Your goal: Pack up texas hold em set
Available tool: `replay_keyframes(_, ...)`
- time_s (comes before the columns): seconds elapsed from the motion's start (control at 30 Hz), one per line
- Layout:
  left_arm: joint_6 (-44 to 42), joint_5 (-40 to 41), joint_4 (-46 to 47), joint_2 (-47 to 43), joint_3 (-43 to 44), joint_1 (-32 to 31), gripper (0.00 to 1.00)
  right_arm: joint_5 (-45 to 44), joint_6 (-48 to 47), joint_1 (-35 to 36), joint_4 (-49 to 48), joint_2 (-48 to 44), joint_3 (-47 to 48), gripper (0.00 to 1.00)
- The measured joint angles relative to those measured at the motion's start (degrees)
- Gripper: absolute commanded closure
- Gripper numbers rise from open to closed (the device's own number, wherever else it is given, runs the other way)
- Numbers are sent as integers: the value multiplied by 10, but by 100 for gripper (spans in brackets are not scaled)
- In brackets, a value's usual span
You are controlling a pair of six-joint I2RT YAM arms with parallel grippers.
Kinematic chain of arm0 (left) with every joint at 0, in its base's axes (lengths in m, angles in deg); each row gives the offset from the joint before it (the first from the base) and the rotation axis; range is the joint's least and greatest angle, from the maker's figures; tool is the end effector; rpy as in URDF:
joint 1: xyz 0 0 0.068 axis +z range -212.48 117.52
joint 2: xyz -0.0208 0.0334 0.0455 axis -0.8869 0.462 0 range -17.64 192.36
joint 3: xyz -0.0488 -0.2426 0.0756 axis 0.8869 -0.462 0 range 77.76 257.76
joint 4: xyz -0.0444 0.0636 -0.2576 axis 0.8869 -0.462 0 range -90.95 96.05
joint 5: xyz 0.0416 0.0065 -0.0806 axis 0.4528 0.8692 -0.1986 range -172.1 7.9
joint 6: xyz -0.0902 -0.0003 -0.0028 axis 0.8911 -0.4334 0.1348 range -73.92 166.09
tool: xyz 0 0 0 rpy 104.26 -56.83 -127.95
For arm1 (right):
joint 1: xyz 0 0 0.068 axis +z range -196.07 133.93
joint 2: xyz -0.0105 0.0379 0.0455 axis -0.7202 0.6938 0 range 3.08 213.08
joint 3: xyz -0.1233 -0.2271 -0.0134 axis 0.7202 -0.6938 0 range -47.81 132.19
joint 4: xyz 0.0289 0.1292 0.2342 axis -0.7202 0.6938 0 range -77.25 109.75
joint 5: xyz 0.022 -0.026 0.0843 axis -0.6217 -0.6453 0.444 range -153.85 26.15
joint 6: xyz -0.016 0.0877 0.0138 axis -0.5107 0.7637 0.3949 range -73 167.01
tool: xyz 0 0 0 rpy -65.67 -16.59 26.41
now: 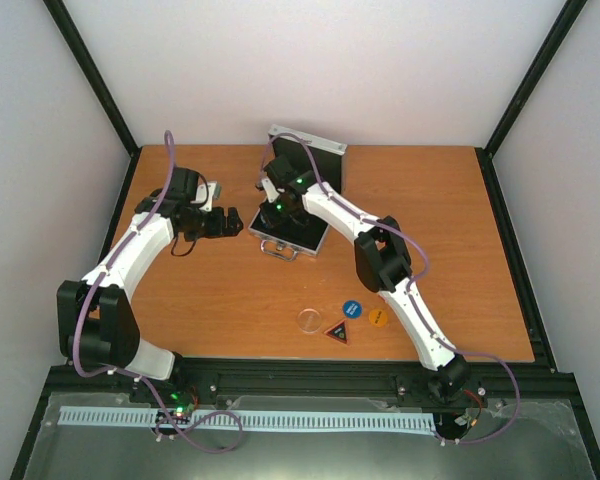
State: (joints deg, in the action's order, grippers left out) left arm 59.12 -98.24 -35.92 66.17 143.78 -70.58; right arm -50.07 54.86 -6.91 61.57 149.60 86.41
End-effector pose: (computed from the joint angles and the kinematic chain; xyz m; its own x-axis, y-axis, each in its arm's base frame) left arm 0.3222 -0.0685 0.2104 -0.8951 -0.0915 -0.4364 0.0739 0.9347 -0.3476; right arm 0.4233 0.3696 0.1225 -0.7686 -0.4548 -0.4499 -0.6032 0.7495 0.2727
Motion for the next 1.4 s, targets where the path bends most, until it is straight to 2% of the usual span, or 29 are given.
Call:
replay_keyframes(0.4,0,-9,0,0,0,0,0,-66,-36,2,7,0,13,96)
replay_keyframes(0.47,0,-9,0,0,0,0,0,-73,-39,3,8,0,13,91)
replay_keyframes(0.63,0,-10,0,0,0,0,0,-86,-44,2,15,0,14,70)
replay_keyframes(1.1,0,-11,0,0,0,0,0,-103,-51,-1,23,0,10,68)
replay_keyframes(1.23,0,-12,0,0,0,0,0,-104,-51,1,18,0,-5,57)
replay_keyframes(1.4,0,-13,1,0,0,0,0,-109,-52,4,18,-1,-9,54)
